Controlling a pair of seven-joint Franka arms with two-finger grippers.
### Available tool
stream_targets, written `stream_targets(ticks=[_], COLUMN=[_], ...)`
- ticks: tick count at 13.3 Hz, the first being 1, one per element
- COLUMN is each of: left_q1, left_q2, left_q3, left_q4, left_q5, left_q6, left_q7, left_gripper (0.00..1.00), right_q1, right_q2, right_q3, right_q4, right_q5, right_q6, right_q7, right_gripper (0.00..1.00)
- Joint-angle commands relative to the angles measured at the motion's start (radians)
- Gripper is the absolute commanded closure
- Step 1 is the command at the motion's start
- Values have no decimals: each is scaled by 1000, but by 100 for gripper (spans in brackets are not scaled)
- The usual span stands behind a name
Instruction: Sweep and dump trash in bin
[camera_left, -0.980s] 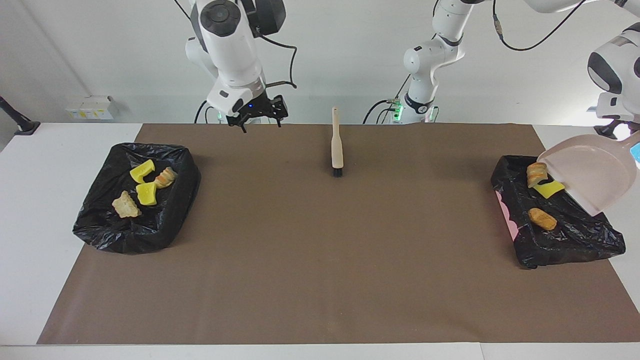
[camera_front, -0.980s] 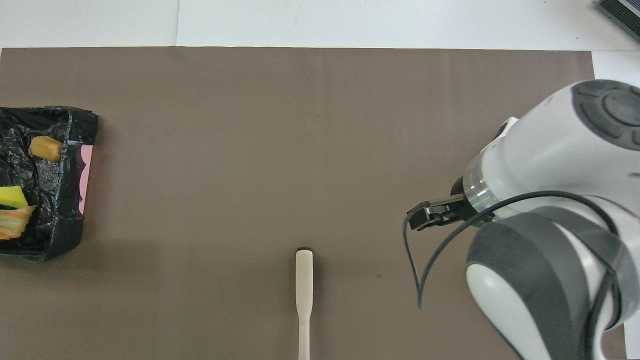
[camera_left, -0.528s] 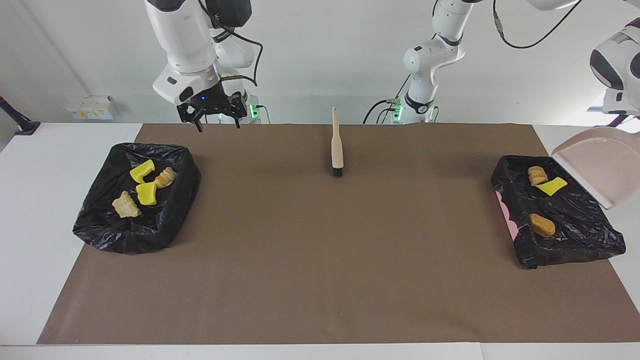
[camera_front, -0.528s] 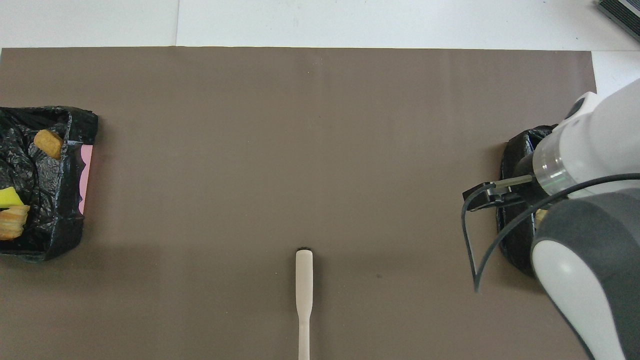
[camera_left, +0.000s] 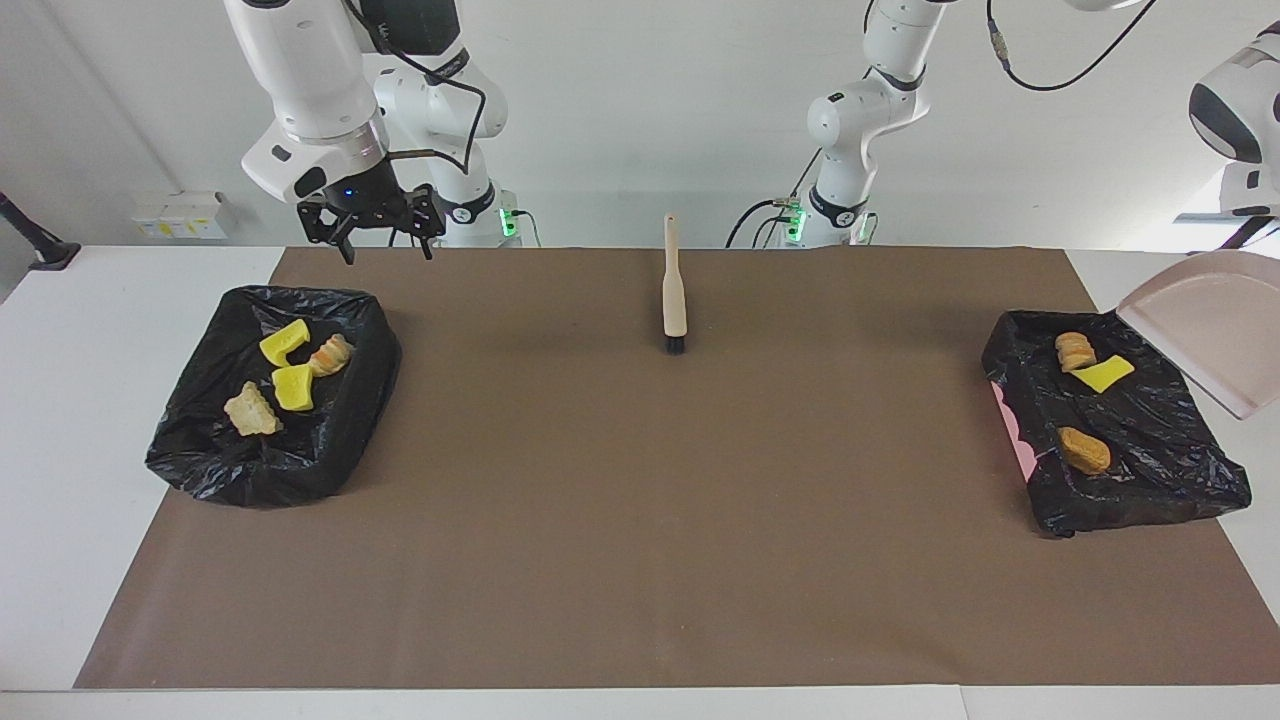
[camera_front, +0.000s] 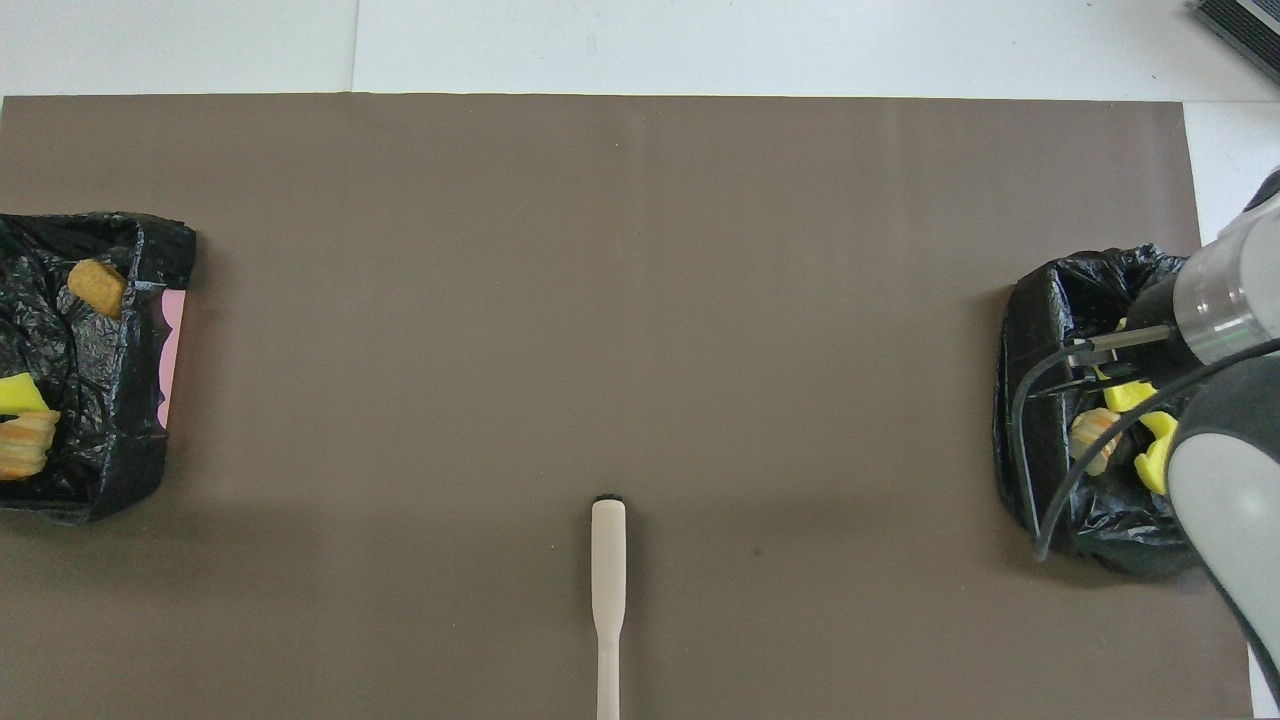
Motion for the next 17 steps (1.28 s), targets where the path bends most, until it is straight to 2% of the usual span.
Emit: stream_targets(ticks=[1,3,5,8,12,14,17], left_q1=[-14,-58,-141,-340,-546,-635,-806], left_q2=[-32,-56,-99,-115,-99,-86,9], left_q3=[-9,-9,-9,-11,-9,-9,-9], left_q4=[-18,-56,-125,-174,-176,-176,-164], left_q5=[-145,-250,-301,-344,-458,-527,-533], left_q6=[-83,-140,-152,-164,-148,-102,24], left_q7=[-64,-183,-359,-736,-1130,-1321,-1642], left_gripper=[100,100,100,100,100,100,100], right_q1=[-1,-12,-7,68,259,287,295], right_q2=[-12,-20,-20,-14,-18,-15,-18], right_q3=[8,-1,-8,-125,-318,-355,-372], right_q4=[5,5,6,69,77,90,86], right_q5=[-2,-5,-20,-23,-23,-22,0], right_q6=[-19,-22,-23,-26,-36,-62,-28], right_q7=[-28,-29,-29,-31,-31,-31,-20], right_gripper=[0,0,0,0,0,0,0])
